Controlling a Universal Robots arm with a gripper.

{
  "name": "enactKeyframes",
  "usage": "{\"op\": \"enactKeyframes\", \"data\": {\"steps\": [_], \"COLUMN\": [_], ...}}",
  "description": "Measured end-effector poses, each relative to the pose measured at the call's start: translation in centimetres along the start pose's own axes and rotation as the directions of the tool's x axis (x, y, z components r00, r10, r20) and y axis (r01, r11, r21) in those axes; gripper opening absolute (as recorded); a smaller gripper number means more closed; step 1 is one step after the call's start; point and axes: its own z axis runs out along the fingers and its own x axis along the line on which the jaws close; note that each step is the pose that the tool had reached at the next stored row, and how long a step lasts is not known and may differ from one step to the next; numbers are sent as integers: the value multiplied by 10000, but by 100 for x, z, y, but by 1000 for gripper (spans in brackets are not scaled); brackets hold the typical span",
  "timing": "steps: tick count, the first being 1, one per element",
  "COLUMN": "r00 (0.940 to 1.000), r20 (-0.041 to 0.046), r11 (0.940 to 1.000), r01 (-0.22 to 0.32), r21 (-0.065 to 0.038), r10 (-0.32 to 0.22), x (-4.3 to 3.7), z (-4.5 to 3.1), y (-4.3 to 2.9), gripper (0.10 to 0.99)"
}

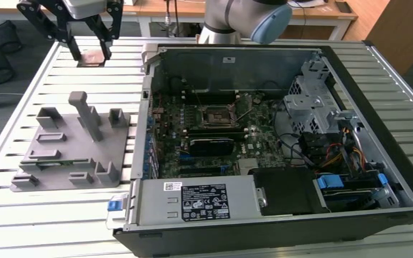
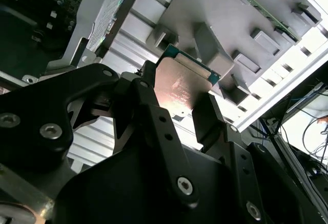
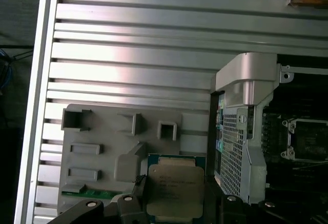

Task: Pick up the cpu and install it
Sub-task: 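Pick up the cpu and move it towards the insertion slot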

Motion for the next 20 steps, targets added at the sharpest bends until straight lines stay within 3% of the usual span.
{"op": "enactKeyframes", "data": {"steps": [20], "r00": [10000], "r20": [-1], "r11": [10000], "r01": [-1], "r21": [1], "r10": [1], "x": [-293], "z": [-2], "y": [17], "gripper": [533]}}
